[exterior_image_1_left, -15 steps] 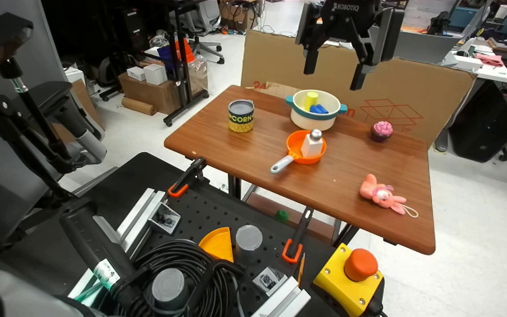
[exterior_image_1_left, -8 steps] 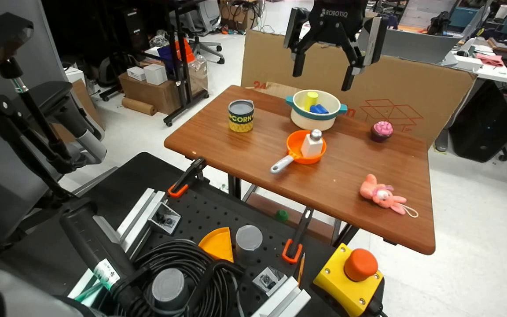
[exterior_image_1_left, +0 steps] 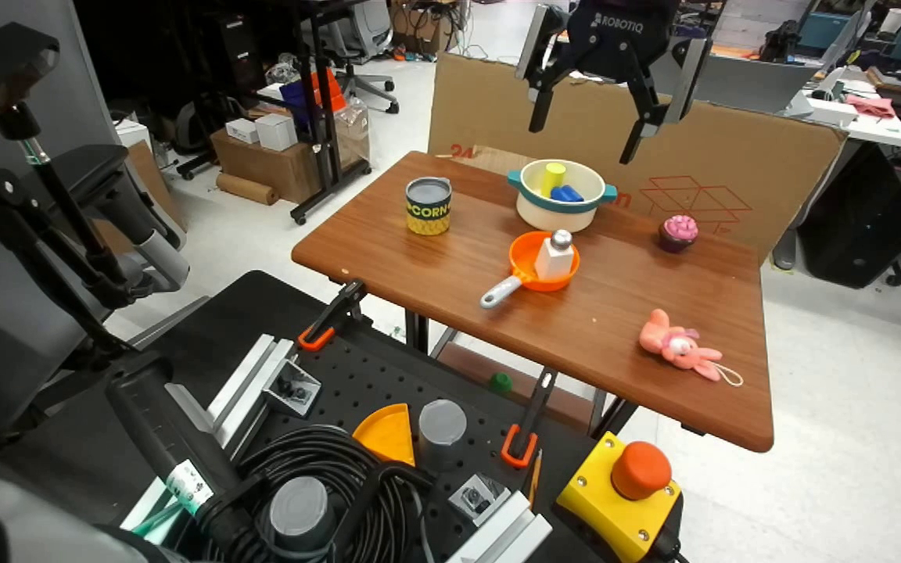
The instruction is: Remove the shaker from the pot
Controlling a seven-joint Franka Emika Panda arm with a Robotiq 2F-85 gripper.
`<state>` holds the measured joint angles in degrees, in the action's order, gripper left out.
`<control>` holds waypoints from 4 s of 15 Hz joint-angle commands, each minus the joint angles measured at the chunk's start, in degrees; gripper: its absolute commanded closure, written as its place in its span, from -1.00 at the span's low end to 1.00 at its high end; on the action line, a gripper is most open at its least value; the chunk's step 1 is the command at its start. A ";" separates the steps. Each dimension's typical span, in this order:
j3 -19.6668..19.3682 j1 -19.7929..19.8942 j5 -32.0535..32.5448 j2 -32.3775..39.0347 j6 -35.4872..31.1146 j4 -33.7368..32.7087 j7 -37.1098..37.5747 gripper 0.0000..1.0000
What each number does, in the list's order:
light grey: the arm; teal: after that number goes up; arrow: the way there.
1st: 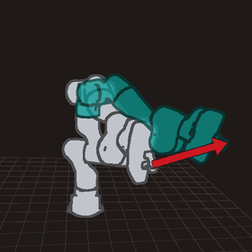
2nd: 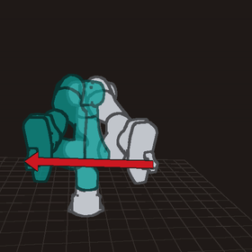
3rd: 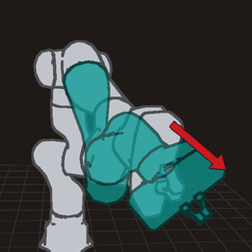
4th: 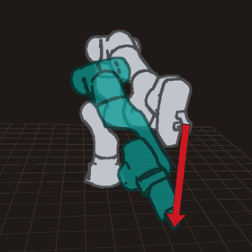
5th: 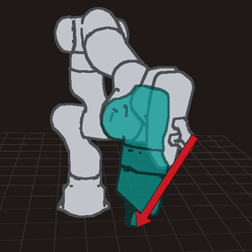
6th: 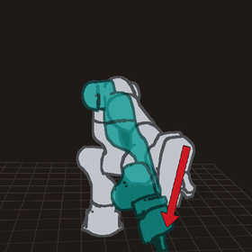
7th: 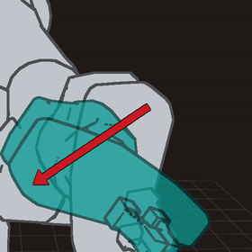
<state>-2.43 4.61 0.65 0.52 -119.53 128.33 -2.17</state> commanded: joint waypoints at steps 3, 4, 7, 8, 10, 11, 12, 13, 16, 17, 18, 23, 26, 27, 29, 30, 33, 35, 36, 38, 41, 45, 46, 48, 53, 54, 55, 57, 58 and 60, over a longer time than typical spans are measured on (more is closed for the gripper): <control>-1.21 0.06 -0.74 1.35 -0.06 -1.59 -2.61 -1.00; -1.11 -0.06 -0.66 1.32 -0.31 -1.42 -2.93 -1.00; -0.90 -0.30 -0.98 1.13 -0.32 -1.19 -5.61 -1.00; -0.88 -0.39 -0.33 1.09 -0.49 -1.07 -6.25 -1.00; -0.97 -0.42 -0.37 0.99 -0.79 -1.13 -6.10 -1.00; -1.01 -0.44 0.24 0.95 -1.19 -1.13 -4.52 -1.00; -1.03 -0.43 0.35 0.96 -1.19 -1.28 -3.57 -1.00; -1.05 -0.42 0.51 1.04 -1.19 -1.50 -2.26 -1.00; -1.15 -0.42 3.87 2.04 -0.14 -2.48 4.39 -1.00; -1.14 -0.45 4.83 2.32 -0.05 -2.64 6.00 -1.00; -1.11 -0.51 5.87 2.67 -0.13 -2.81 7.67 -1.00; -1.06 -1.03 9.89 5.98 0.29 -4.19 14.28 -1.00; -1.16 -1.43 10.58 8.27 0.84 -5.36 16.04 -1.00; -1.22 -1.55 10.60 8.90 0.98 -5.71 16.36 -1.00; -1.30 -1.77 10.44 10.15 1.19 -6.52 16.71 -1.00; -1.31 -1.91 10.47 10.77 1.35 -6.92 16.89 -1.00; -1.22 -2.48 10.67 12.06 1.57 -7.76 17.05 -1.00; -1.23 -2.91 10.76 12.54 1.61 -8.21 17.34 -1.00; -1.19 -3.20 10.84 12.66 1.61 -8.41 17.47 -1.00; -1.08 -3.82 11.06 12.88 1.32 -8.70 17.88 -1.00; -0.81 -4.94 11.68 12.96 0.95 -8.67 18.43 -1.00; -0.56 -6.10 13.58 12.88 0.63 -8.49 17.99 -1.00; -0.47 -6.16 13.78 12.99 0.44 -8.45 17.45 -1.00; -0.21 -5.88 12.78 13.35 0.66 -8.64 15.72 -1.00; -0.05 -4.97 9.94 14.45 -0.16 -8.79 12.43 -1.00; -0.13 -4.85 9.57 14.72 -0.62 -8.78 12.38 -1.00; -0.14 -4.73 9.16 14.97 -0.78 -8.84 12.02 -1.00; -0.20 -4.60 8.85 15.56 -1.09 -8.95 11.64 -1.00; -0.22 -4.54 8.67 15.92 -1.01 -9.16 11.52 -1.00; -0.30 -4.46 8.63 16.73 -0.71 -9.59 11.38 -1.00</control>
<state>-2.77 -0.37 10.59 15.40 -120.28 120.52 10.85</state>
